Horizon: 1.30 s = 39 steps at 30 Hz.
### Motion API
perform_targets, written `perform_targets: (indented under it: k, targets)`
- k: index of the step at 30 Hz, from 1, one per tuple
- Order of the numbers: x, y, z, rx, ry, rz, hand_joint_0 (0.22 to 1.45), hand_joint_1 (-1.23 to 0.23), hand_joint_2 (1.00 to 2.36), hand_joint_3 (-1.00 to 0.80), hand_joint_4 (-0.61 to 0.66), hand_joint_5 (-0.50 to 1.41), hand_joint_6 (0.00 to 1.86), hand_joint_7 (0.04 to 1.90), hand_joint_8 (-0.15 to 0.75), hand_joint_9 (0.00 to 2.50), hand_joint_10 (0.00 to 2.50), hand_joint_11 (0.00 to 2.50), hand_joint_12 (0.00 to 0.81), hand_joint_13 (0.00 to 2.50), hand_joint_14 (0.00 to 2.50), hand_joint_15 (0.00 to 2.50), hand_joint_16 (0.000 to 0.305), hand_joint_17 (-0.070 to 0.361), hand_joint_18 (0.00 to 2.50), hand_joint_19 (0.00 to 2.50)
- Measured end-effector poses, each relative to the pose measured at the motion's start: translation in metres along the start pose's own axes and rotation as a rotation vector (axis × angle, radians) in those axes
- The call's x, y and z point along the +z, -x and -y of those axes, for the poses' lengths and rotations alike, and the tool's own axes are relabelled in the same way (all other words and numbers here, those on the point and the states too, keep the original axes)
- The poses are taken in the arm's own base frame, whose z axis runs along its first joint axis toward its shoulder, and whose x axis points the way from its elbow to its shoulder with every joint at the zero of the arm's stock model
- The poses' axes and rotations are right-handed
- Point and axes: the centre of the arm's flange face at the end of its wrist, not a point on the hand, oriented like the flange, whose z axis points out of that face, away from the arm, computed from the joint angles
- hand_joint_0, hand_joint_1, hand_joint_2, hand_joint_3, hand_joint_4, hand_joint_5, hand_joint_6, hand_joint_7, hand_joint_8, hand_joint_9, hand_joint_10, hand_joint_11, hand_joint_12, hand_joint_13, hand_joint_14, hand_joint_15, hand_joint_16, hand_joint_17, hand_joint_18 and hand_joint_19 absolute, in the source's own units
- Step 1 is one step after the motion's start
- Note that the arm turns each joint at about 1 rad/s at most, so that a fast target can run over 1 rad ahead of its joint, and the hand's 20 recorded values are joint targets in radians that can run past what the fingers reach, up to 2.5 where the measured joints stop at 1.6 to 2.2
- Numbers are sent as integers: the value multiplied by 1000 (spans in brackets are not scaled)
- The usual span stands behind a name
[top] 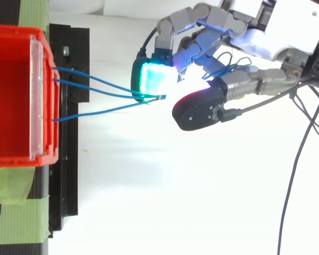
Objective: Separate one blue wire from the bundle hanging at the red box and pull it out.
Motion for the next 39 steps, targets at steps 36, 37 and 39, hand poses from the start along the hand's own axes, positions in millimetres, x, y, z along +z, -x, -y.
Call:
perform_targets:
  k: [36,37,39]
  targets:
    - [0,0,0,1,1,0,695,-867,1031,-85,220,-234,839,1101,315,916,9,1506,317,1199,1870,826,51,115,710,865]
    - [0,0,0,1,2,0,699,-875,1030,-101,222,-237,839,1103,313,913,10,1514,314,1197,1864,827,52,116,711,855]
    - [0,0,0,1,1,1,699,-903,1031,-119,222,-242,839,1097,312,907,10,1518,315,1191,1835,856,52,116,711,853]
